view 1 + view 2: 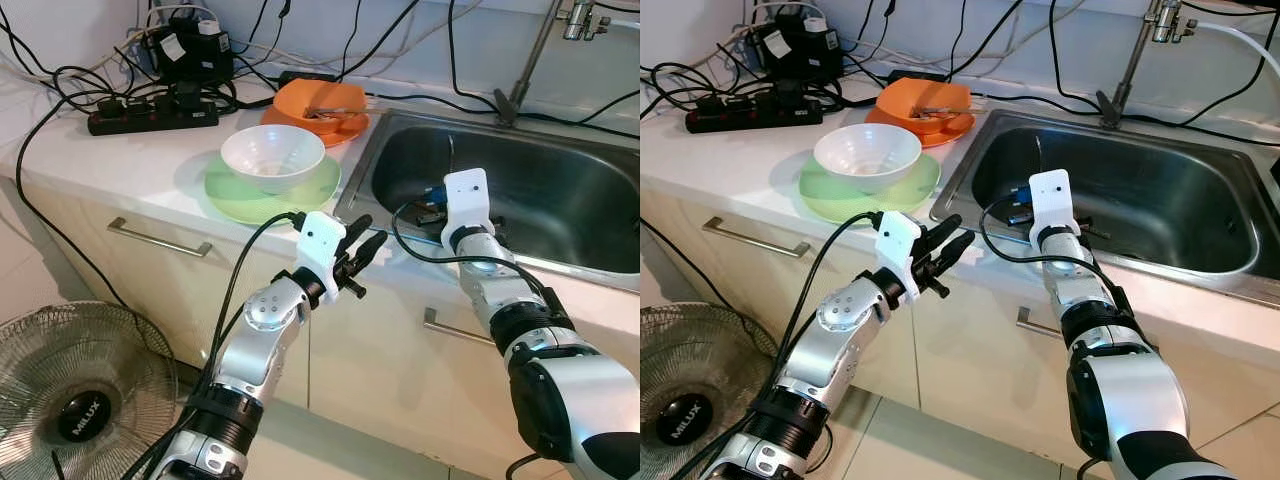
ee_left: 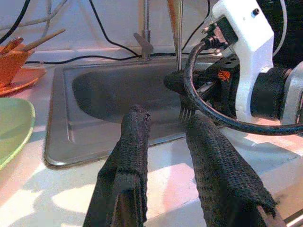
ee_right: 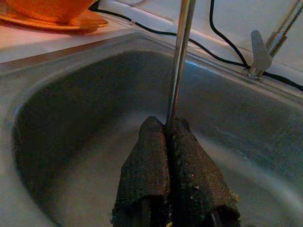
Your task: Kitchen organization
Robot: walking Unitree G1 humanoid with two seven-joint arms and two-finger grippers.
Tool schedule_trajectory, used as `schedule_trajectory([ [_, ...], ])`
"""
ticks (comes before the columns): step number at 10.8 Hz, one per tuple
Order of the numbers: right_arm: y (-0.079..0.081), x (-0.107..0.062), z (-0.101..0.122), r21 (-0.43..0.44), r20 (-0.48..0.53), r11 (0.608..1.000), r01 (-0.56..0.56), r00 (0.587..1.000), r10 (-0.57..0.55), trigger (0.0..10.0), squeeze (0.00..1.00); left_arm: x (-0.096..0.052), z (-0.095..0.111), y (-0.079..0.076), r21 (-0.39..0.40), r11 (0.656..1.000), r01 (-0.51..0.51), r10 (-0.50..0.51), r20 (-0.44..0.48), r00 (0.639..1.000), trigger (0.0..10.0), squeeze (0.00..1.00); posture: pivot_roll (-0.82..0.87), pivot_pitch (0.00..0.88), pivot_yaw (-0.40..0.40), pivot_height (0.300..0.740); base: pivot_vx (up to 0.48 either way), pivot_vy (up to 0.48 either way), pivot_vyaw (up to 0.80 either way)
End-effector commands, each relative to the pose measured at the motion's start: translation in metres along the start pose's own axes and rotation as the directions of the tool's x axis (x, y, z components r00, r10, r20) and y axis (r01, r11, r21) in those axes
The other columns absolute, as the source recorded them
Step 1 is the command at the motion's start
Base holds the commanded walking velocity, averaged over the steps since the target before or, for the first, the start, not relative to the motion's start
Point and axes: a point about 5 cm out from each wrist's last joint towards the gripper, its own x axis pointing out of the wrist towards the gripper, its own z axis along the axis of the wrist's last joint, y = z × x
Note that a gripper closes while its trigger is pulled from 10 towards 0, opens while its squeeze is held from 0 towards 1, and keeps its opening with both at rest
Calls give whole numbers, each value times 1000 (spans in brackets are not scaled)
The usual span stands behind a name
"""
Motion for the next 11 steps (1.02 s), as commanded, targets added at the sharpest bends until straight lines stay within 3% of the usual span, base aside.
schedule_trajectory([
  [1,-6,2,5,4,10,1000,14,1000,-14,10000,0,-1,-6,0,0,1000,-7,7,-22,1000,10000,0,197,0,-26,740,0,0,0],
  [4,-4,1,2,9,0,1000,8,1000,-8,10000,0,-2,-6,1,5,1000,-6,6,-29,1000,10000,0,198,0,-20,740,0,0,0],
  [5,-3,1,1,9,0,1000,6,1000,-6,10000,165,-2,-6,1,6,1000,-5,6,-29,1000,10000,0,200,0,-21,740,0,0,0],
  [6,-3,1,1,10,0,1000,6,1000,-6,10000,965,-2,-6,1,5,1000,-9,9,-29,1000,10000,0,201,0,-22,740,0,0,0],
  [7,-3,1,1,9,-1,1000,5,1000,-5,10000,961,-2,-6,1,4,1000,-10,10,-29,1000,10000,0,199,0,-23,740,0,0,0],
  [8,-3,1,2,6,-1,1000,5,1000,-5,10000,592,-2,-7,1,3,1000,-11,12,-30,999,10000,0,199,0,-22,740,0,0,0],
  [9,-3,1,2,9,1,1000,6,1000,-6,10000,0,-3,-7,2,1,1000,-14,14,-30,999,10000,0,200,0,-23,740,0,0,0],
  [11,-3,1,2,8,1,1000,5,1000,-5,10000,0,-3,-7,3,1,1000,-16,16,-30,999,10000,0,202,0,-23,740,0,0,0],
])
